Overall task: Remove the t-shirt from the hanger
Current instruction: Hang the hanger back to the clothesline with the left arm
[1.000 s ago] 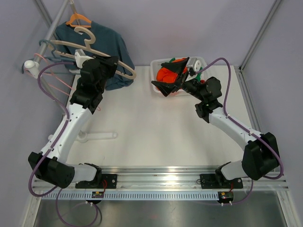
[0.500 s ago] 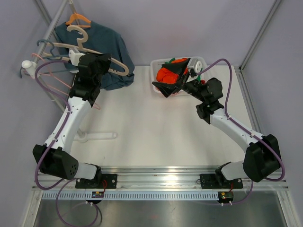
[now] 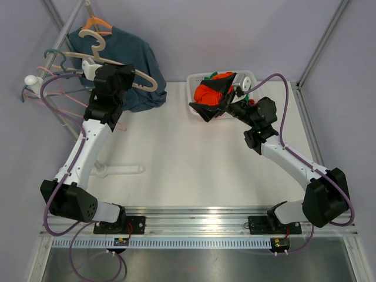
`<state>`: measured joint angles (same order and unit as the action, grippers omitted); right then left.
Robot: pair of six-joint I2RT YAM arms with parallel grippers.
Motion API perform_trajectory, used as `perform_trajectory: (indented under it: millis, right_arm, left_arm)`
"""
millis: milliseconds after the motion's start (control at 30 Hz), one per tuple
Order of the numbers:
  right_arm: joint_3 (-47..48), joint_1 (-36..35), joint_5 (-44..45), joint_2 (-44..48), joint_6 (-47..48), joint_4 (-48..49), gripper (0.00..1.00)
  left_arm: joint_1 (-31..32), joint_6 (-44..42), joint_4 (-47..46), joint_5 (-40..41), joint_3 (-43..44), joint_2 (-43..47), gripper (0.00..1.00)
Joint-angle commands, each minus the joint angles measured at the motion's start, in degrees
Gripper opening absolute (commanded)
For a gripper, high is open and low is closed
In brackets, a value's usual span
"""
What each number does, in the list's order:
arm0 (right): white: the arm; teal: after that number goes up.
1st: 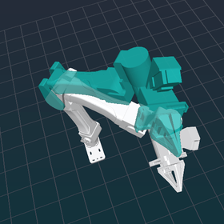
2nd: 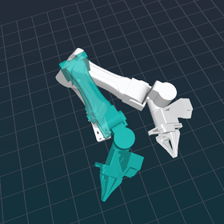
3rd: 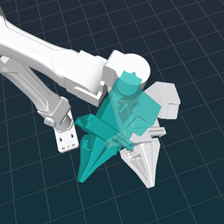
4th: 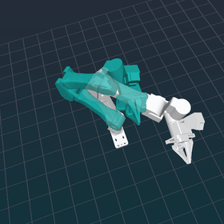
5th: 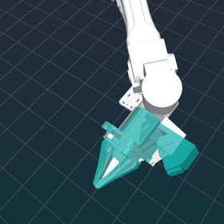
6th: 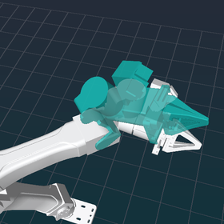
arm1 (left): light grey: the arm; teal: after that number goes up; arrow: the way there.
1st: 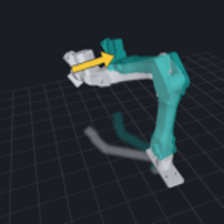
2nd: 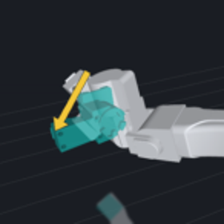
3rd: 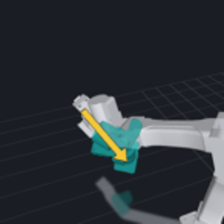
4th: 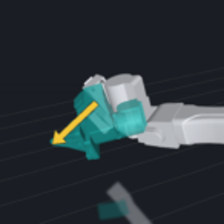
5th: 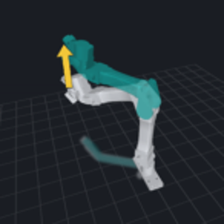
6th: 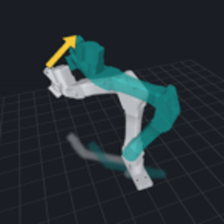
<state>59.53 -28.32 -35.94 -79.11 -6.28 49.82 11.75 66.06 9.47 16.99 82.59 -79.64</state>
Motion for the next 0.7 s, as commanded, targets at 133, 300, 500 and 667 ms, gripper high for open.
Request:
perform_trajectory:
  millis: [133,300,500,667]
  right_arm:
    - [-0.03,0.45,-0.8,1.94,0.57,1.68,0.99]
    - [0.15,0.45,-1.23,1.77,0.4,1.86,0.99]
    - [0.33,0.45,-1.41,1.68,0.31,1.86,0.99]
    - [0.68,0.45,-1.59,1.68,0.57,1.15,0.99]
  left_arm:
    - [1.34,-1.28,-1.75,7.15,3.72,0.27,0.0]
    - [2.4,-2.87,0.72,10.07,6.53,-1.05,0.0]
    - [3.02,-3.92,1.16,12.97,7.41,-2.28,0.0]
    - [3.02,-4.98,5.19,16.75,11.19,-3.68,0.0]
